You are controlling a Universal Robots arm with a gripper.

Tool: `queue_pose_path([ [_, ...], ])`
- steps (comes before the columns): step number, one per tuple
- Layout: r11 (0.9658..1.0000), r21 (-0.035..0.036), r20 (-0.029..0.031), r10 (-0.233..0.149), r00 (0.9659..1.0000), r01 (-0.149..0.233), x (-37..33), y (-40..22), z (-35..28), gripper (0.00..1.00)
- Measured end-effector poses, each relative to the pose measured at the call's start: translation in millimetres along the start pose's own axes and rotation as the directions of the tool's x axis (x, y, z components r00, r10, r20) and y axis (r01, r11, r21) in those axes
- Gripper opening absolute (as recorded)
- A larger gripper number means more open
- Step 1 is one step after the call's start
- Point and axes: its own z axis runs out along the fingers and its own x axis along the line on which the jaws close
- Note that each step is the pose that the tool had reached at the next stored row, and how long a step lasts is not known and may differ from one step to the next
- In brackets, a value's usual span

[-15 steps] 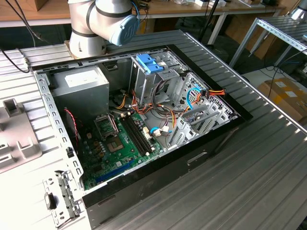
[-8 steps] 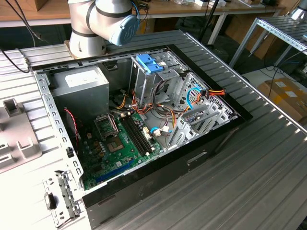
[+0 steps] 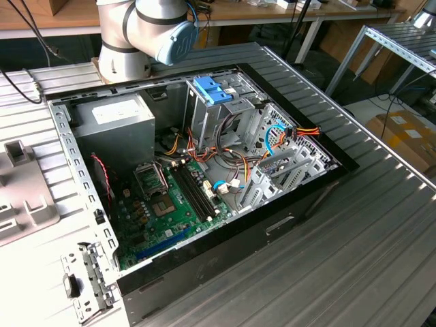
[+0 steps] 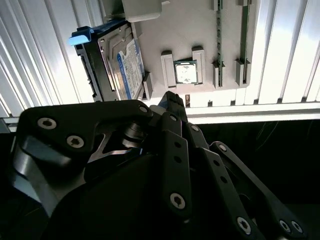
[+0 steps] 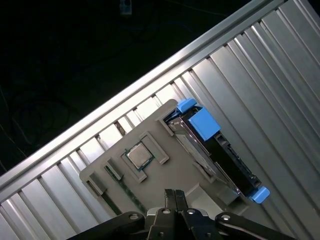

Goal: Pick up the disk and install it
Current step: 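Pick up the disk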

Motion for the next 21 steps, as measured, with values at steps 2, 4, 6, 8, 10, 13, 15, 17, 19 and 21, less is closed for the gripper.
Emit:
queue_pose_path([
  [2, 1.0000, -0.0001, -0.0003, -0.006, 1.0000, 0.006, 0.0, 0.0, 0.1, 0.11],
  [4, 0.9999, -0.0004, -0.0008, -0.015, 0.9999, 0.015, 0.0, 0.0, 0.1, 0.11],
  [6, 0.9998, -0.0006, -0.0011, -0.021, 0.9998, 0.021, 0.0, -0.1, 0.2, 0.11],
  [8, 0.9996, -0.0007, -0.0014, -0.027, 0.9996, 0.027, 0.0, 0.0, 0.2, 0.11],
  [10, 0.9995, -0.0009, -0.0015, -0.032, 0.9995, 0.032, 0.0, 0.0, 0.3, 0.11],
  [13, 0.9992, -0.0010, -0.0018, -0.040, 0.9992, 0.040, 0.0, 0.0, 0.4, 0.11],
  [15, 0.9988, -0.0013, -0.0022, -0.049, 0.9988, 0.049, 0.0, -0.1, 0.5, 0.11],
  [17, 0.9984, -0.0016, -0.0026, -0.057, 0.9984, 0.057, 0.0, -0.1, 0.5, 0.11],
  [19, 0.9979, -0.0017, -0.0029, -0.064, 0.9979, 0.064, 0.0, -0.1, 0.6, 0.11],
  [21, 0.9976, -0.0018, -0.0030, -0.069, 0.9976, 0.069, 0.0, -0.1, 0.8, 0.11],
])
